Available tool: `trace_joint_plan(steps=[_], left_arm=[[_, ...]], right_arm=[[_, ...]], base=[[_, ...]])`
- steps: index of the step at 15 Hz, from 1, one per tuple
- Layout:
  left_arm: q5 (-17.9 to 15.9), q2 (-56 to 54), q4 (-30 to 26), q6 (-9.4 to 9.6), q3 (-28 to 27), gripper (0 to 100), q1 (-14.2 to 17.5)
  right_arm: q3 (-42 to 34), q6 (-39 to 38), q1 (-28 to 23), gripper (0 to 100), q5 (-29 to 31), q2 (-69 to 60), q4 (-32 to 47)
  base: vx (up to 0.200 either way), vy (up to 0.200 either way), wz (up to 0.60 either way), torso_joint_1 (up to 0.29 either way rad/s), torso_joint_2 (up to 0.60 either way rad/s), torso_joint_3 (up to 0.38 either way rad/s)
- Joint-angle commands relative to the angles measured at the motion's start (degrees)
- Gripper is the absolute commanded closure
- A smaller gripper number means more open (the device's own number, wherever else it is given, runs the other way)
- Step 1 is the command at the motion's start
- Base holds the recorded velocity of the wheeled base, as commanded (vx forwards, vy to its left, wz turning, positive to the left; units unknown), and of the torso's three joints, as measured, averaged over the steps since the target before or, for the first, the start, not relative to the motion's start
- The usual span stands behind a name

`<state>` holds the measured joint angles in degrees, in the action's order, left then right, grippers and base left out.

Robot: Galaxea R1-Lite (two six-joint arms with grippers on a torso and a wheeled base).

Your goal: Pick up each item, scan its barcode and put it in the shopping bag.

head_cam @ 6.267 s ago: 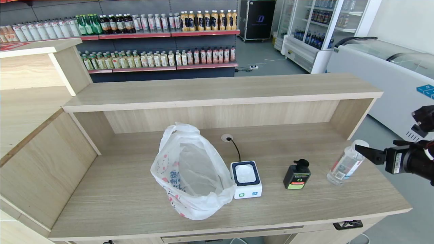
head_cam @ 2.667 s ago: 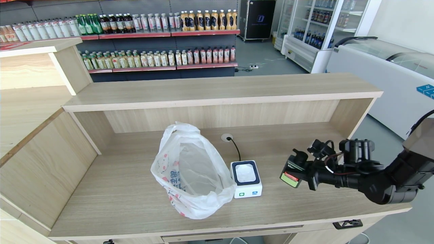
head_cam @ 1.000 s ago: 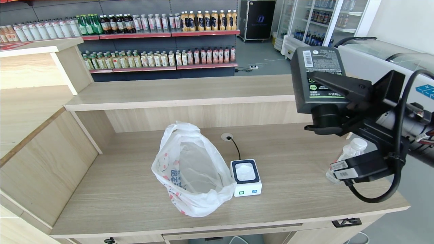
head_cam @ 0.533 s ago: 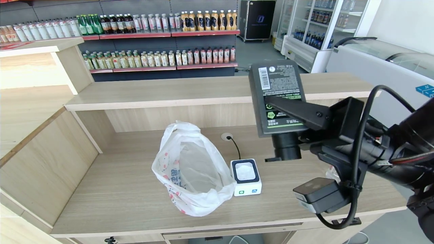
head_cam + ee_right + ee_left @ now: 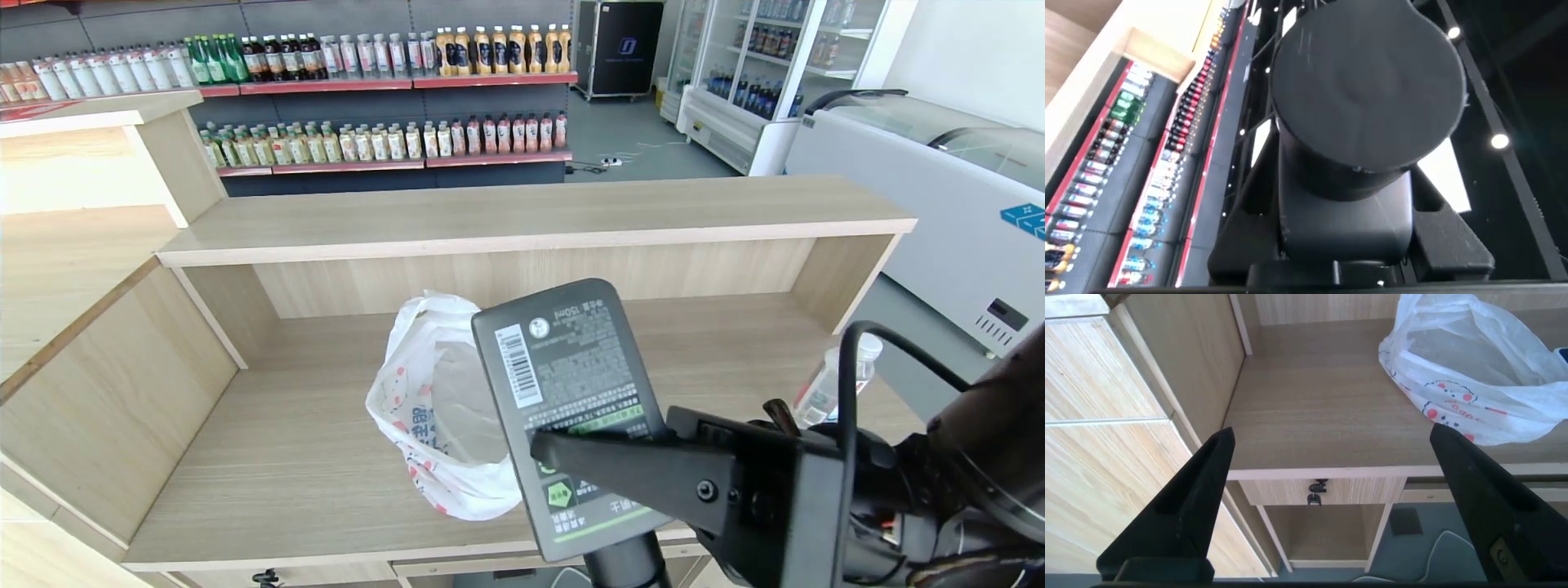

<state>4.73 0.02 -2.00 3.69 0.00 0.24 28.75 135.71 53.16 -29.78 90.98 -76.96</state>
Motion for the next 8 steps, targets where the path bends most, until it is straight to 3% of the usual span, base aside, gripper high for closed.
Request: trace_joint_plan(steps=[1, 8], left_arm=[[0.0, 0.0, 0.0, 0.00, 0.0, 0, 0.0], [0.0, 0.0, 0.0, 0.00, 0.0, 0, 0.0]], right_arm=[[-1.9, 0.1, 1.1, 100, 0.1, -3.1, -0.1], [-3.5, -1.6, 1.1, 100, 0.1, -10.6, 2.8]], base=[[0.000, 0.000, 0.00, 0.000, 0.00, 0.000], [0.000, 0.000, 0.00, 0.000, 0.00, 0.000]])
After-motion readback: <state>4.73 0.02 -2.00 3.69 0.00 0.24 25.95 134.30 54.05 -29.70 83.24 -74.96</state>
